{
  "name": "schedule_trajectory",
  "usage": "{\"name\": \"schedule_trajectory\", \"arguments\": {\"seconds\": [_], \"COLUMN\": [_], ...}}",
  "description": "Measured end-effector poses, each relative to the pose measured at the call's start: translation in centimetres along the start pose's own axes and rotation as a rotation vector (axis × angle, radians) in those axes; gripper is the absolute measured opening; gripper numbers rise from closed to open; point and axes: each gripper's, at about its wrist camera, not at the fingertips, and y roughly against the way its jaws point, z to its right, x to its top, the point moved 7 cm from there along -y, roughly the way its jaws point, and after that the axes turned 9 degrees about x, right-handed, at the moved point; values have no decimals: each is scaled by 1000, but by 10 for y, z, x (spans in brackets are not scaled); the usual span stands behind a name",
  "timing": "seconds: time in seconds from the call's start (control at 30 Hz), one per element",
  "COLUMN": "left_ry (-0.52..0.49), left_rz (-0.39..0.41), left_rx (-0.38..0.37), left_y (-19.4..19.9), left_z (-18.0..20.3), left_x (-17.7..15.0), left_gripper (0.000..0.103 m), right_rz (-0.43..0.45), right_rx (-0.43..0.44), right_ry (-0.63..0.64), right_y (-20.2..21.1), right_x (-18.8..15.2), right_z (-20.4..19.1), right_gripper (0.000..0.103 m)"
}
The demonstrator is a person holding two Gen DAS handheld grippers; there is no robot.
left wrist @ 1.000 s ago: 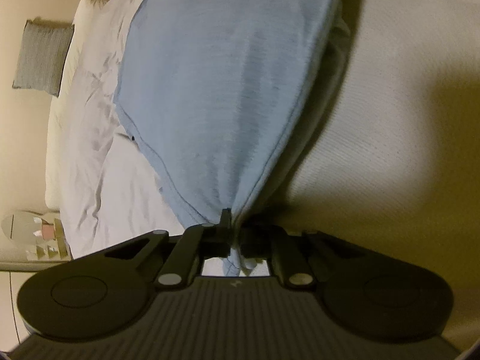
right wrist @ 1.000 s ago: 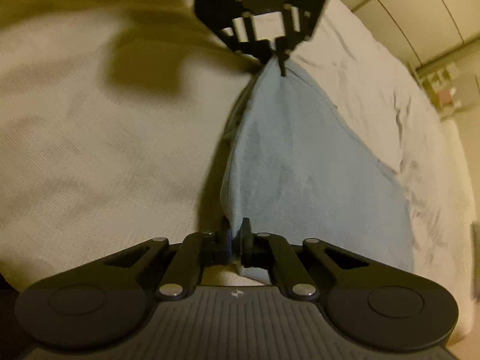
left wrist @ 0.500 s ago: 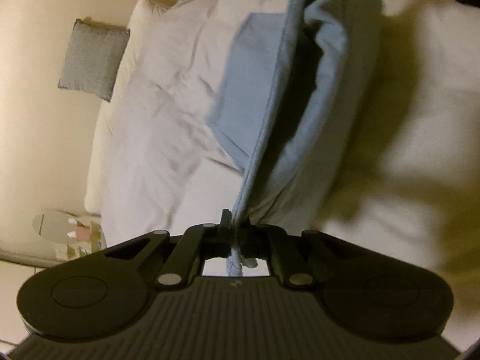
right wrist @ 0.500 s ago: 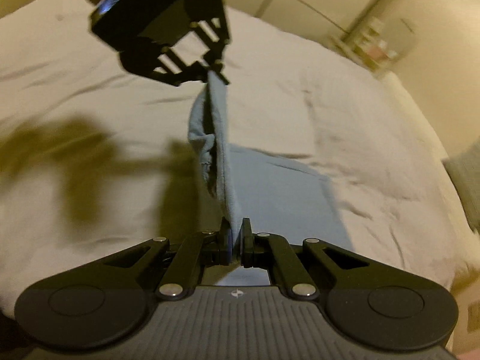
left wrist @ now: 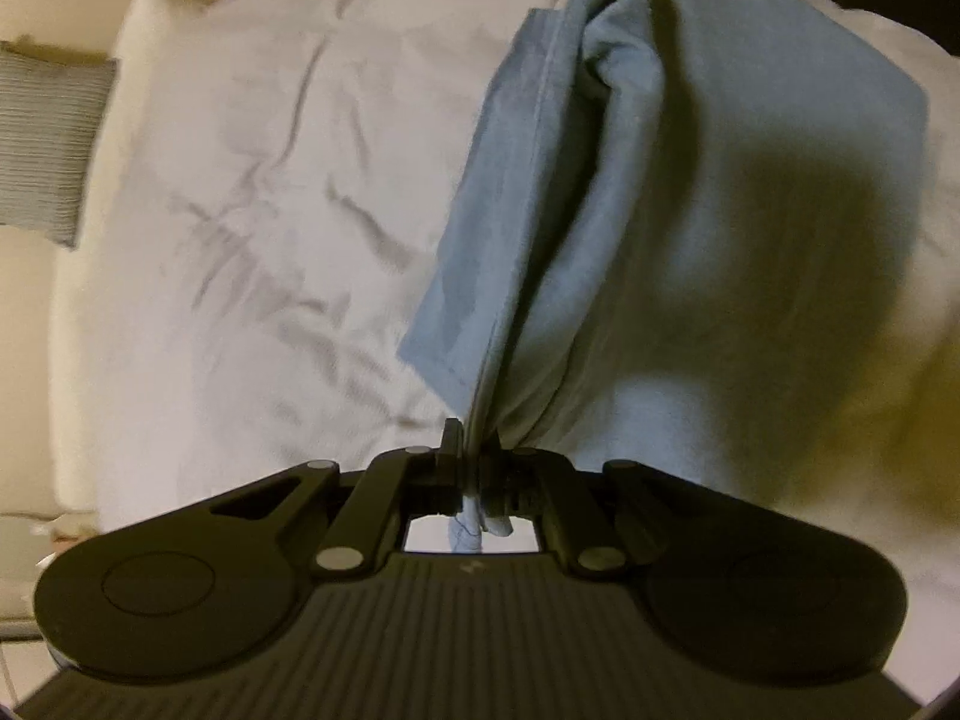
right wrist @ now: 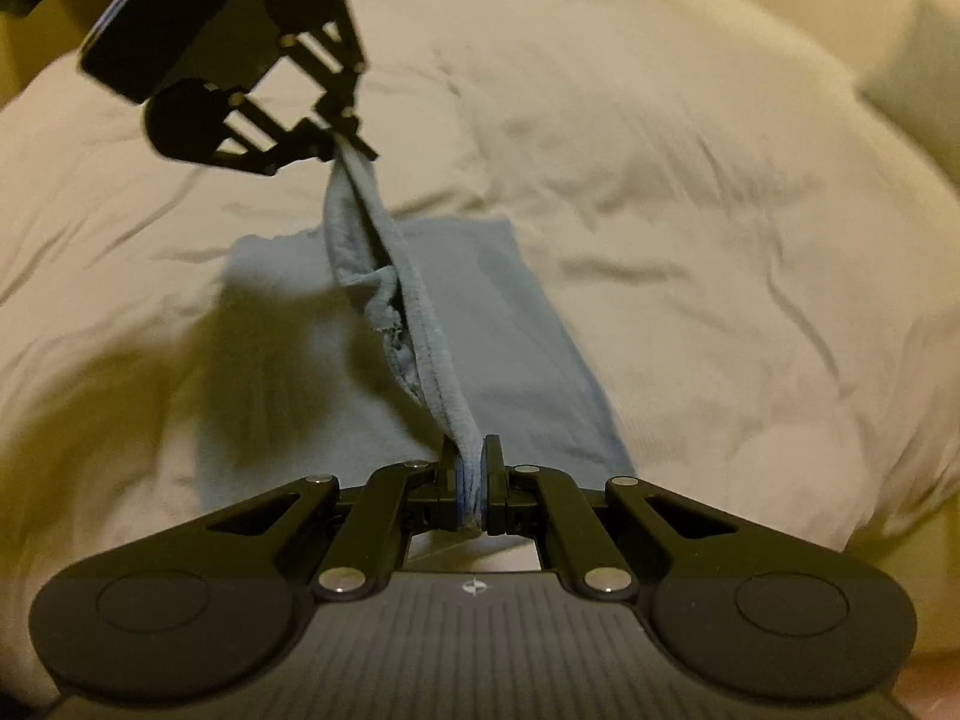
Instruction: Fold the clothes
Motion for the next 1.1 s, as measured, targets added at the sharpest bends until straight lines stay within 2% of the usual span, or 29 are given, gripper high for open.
{"name": "schedule_trajectory", "arguments": {"seconds": [0.1, 0.27, 0.4, 0.57, 0.63, 0.67, 0.73, 0.77, 0.97, 1.1], "left_ry": [-13, -43, -31, -4, 18, 40, 119, 161, 348, 497], "left_rz": [-6, -24, -35, -29, -26, -26, -38, -47, -84, -103], "left_rx": [-66, -167, -222, -263, -277, -282, -295, -298, -316, -360], "left_y": [-31, -74, -99, -108, -111, -112, -114, -117, -119, -118], "left_z": [-12, -10, -7, -9, -12, -15, -24, -30, -51, -52], "left_x": [15, 28, 32, 33, 32, 31, 27, 24, 3, -8], "left_gripper": [3, 3, 3, 4, 8, 12, 27, 30, 31, 33], "right_rz": [-26, -81, -98, -98, -98, -97, -97, -97, -96, -82], "right_rx": [39, 121, 148, 158, 161, 163, 166, 167, 176, 188], "right_ry": [-105, -241, -314, -372, -397, -409, -434, -447, -521, -595], "right_y": [-14, -50, -66, -69, -70, -70, -70, -70, -71, -71], "right_x": [1, -4, -11, -16, -18, -19, -21, -22, -27, -31], "right_z": [35, 76, 91, 100, 104, 105, 109, 111, 121, 125], "right_gripper": [2, 2, 2, 2, 2, 3, 12, 13, 17, 18]}}
